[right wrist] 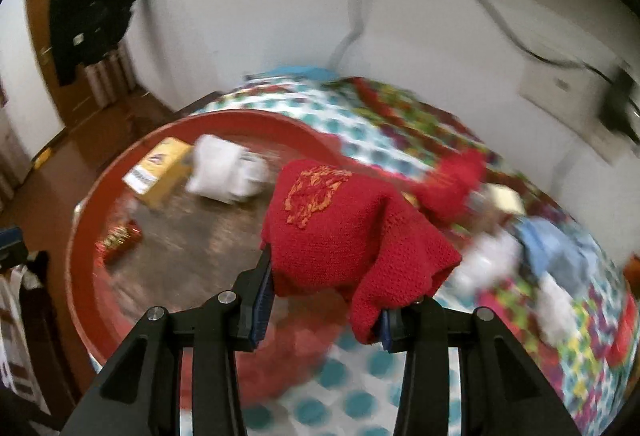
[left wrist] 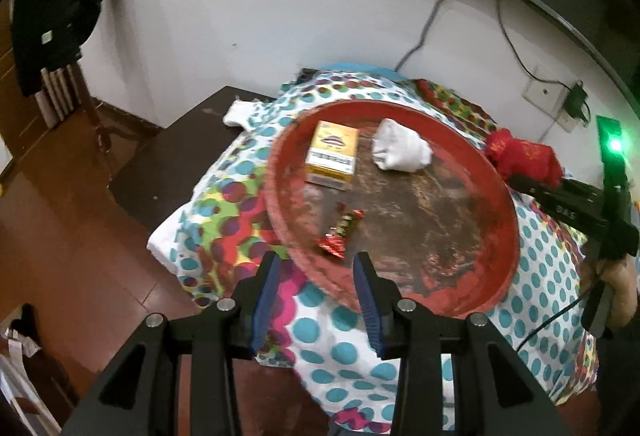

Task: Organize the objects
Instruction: 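Carry the red knitted item with the right gripper onto the tray and release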

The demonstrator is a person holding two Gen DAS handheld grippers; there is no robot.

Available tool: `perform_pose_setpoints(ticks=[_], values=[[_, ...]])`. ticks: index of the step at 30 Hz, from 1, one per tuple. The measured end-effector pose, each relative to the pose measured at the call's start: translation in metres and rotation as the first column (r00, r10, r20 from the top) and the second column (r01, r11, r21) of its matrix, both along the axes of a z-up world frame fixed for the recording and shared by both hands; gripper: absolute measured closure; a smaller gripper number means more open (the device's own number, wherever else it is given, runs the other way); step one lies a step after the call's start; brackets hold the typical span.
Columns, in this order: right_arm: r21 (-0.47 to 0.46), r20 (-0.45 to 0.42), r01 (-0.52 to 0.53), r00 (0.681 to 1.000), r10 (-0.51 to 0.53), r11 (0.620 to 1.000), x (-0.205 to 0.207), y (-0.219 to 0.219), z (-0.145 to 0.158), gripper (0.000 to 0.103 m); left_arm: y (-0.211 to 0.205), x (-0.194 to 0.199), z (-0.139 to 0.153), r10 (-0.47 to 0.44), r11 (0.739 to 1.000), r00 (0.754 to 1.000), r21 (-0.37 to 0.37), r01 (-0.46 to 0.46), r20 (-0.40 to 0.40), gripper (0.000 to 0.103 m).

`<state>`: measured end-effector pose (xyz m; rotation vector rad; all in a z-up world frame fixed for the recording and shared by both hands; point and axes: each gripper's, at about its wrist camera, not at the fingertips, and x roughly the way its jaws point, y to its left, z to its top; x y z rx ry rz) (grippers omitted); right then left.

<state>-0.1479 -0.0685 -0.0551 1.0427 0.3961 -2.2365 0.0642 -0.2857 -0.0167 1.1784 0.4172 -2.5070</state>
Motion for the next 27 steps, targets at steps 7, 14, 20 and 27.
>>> perform_pose_setpoints(ticks=[7, 14, 20, 27], values=[[0.052, 0.087, -0.107, 0.991, 0.102, 0.993, 0.002, -0.081, -0.021, 0.064, -0.021, 0.005, -0.006, 0.038, 0.999, 0.999, 0.003, -0.038, 0.013, 0.064], [0.059, 0.163, -0.17, 0.974, 0.159, 0.984, 0.003, -0.138, -0.038, 0.064, -0.031, 0.001, -0.013, 0.035, 0.999, 0.999, -0.002, -0.035, 0.04, 0.064], [0.075, 0.174, -0.165, 0.973, 0.15, 0.984, -0.003, -0.166, -0.045, 0.063, -0.036, -0.002, -0.022, 0.039, 0.999, 0.998, 0.017, -0.04, 0.056, 0.064], [0.083, 0.126, -0.171, 0.979, 0.16, 0.982, 0.007, -0.154, -0.036, 0.035, -0.023, -0.013, -0.021, 0.006, 1.0, 0.998, 0.016, -0.007, 0.059, 0.064]])
